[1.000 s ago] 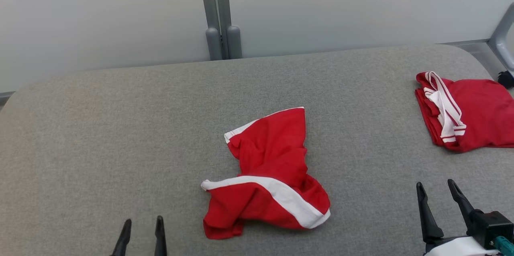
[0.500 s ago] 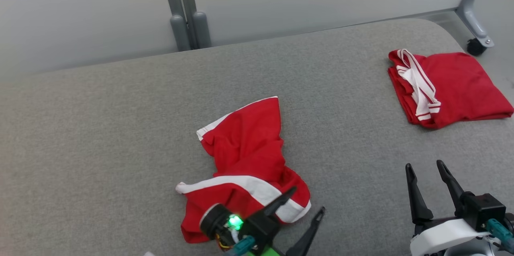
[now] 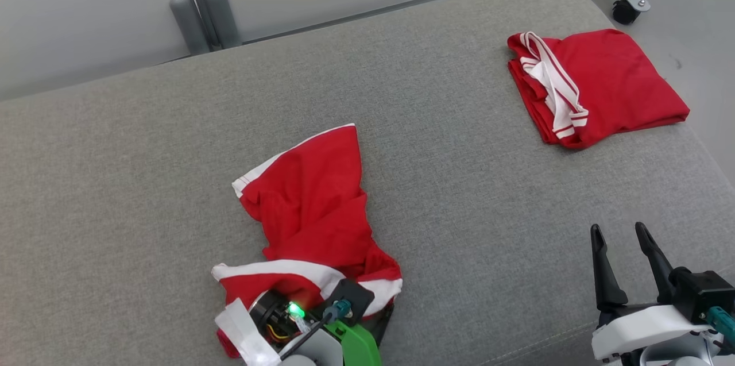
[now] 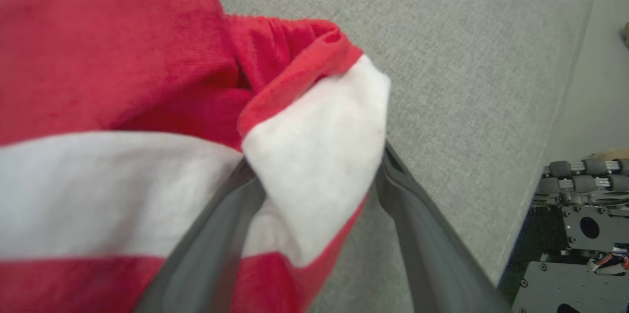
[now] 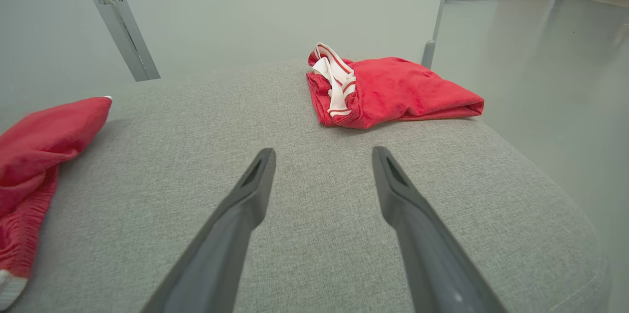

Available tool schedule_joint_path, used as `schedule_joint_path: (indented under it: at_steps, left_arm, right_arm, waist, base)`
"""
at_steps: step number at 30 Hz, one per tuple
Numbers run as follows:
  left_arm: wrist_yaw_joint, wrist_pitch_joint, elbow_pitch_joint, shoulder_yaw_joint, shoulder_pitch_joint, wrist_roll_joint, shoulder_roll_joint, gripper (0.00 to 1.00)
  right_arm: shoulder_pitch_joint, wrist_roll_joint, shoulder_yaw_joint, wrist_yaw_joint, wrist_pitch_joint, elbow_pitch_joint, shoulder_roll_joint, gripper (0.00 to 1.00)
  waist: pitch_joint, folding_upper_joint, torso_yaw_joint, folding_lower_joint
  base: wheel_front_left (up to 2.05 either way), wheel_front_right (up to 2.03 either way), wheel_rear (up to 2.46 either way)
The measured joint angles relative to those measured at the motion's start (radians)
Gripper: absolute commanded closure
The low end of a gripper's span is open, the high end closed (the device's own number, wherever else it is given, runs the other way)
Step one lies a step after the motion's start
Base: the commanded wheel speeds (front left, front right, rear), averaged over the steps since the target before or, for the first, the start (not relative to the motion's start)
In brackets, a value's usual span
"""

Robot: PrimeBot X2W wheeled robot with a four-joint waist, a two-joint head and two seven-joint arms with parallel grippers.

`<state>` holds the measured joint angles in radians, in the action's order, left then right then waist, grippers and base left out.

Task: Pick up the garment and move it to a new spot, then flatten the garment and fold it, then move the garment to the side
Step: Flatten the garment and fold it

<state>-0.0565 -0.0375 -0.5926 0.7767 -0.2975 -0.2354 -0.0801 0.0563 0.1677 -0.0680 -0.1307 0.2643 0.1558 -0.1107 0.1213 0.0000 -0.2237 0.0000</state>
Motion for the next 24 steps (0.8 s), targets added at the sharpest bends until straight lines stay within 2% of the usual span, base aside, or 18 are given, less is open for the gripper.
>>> schedule_joint_path:
  at_steps: [1,3,7,11,15,19,24]
  left_arm:
    - [0.009,-0.015,-0.006,-0.004,-0.005,-0.001,0.0,1.0]
    - [0.028,-0.014,-0.003,-0.024,-0.011,-0.015,0.002,1.0]
    - [0.03,0.014,0.07,-0.089,-0.005,-0.088,-0.007,1.0]
    - [0.029,-0.002,0.262,-0.146,0.025,-0.162,-0.028,1.0]
    - [0.025,-0.095,0.535,-0.199,0.055,-0.24,-0.09,1.0]
    - [0.022,-0.218,0.81,-0.248,0.065,-0.296,-0.175,1.0]
    - [0.034,-0.358,1.049,-0.306,0.053,-0.369,-0.252,1.0]
  right_arm:
    - [0.0,0.001,-0.001,0.0,0.0,0.002,0.002,0.0]
    - [0.0,0.004,-0.003,0.0,0.0,0.004,0.006,0.0]
    - [0.001,0.004,-0.006,0.0,0.0,0.007,0.011,0.0]
    - [0.027,0.004,-0.019,0.0,0.0,0.01,0.01,0.0]
    - [0.042,0.004,-0.028,0.0,0.0,0.012,0.006,0.0]
    - [0.043,0.004,-0.029,0.0,0.0,0.014,0.007,0.0]
    - [0.048,0.004,-0.023,0.0,0.0,0.023,0.009,0.0]
  waist:
    - [0.003,0.0,-0.002,0.0]
    - [0.003,0.0,-0.001,0.0]
    - [-0.011,0.0,0.009,0.0]
    - [-0.035,0.0,0.026,0.0]
    - [-0.061,0.0,0.05,0.0]
    - [-0.084,0.0,0.072,0.0]
    - [-0.111,0.0,0.088,0.0]
  base:
    - [0.0,0.0,0.0]
    - [0.0,0.0,0.0]
    - [0.0,0.0,0.0]
    - [0.0,0.0,0.0]
    - [0.0,0.0,0.0]
    - [0.0,0.0,0.0]
    - [0.0,0.0,0.0]
